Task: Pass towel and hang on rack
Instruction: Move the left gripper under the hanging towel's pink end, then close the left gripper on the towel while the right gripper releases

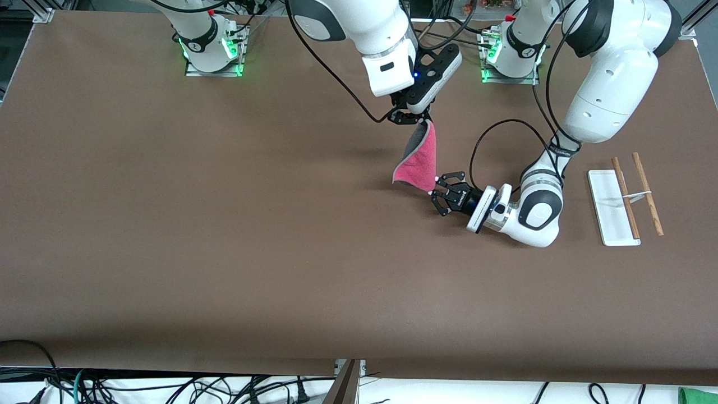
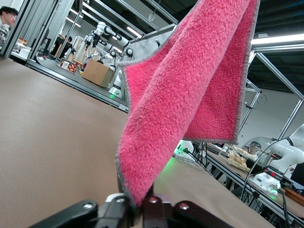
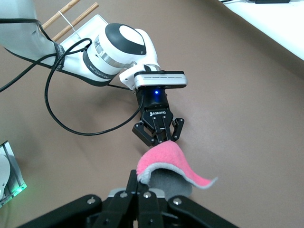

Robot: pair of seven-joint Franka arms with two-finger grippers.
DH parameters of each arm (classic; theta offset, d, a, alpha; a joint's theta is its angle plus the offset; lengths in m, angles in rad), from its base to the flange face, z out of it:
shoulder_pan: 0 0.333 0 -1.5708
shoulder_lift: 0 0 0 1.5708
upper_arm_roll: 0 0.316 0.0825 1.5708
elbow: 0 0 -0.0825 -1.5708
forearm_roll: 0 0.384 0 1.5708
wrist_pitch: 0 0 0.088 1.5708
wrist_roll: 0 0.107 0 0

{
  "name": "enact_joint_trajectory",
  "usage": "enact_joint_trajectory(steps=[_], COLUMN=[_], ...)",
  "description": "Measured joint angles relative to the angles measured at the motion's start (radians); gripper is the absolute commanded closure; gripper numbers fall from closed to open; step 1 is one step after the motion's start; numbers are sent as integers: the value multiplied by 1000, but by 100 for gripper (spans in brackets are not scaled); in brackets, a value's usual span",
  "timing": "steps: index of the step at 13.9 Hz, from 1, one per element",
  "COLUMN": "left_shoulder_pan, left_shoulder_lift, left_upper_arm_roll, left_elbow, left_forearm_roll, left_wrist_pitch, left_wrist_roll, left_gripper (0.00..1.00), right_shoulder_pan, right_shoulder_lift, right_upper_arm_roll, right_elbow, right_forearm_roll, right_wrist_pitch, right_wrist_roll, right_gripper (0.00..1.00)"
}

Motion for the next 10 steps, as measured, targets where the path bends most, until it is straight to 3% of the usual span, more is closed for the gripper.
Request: enact_joint_trajectory(steps=[4, 6, 7, 8, 10], left_shoulder_pan=[3, 4, 6, 7, 10], left_shoulder_lift=[0, 0, 0, 0, 0], left_upper_arm_roll=[0, 0, 0, 0, 0], left_elbow=[0, 1, 2, 4, 6], left_forearm_roll=[-5, -7, -8, -8, -9], left_wrist_pitch=[-2, -3, -3, -3, -3], left_wrist_roll=[15, 19, 21, 23, 25], left_gripper=[100, 100, 100, 100, 100], right_shoulder_pan=[0, 0, -1, -2, -5], right_shoulder_lift=[0, 0, 0, 0, -3], right_upper_arm_roll=[0, 0, 0, 0, -1], right_elbow=[0, 0, 0, 1, 3], right_forearm_roll=[0, 0, 2, 9, 21], right_wrist_pitch=[0, 0, 0, 0, 0], right_wrist_roll=[0, 0, 0, 0, 0], right_gripper=[100, 91, 32, 0, 0])
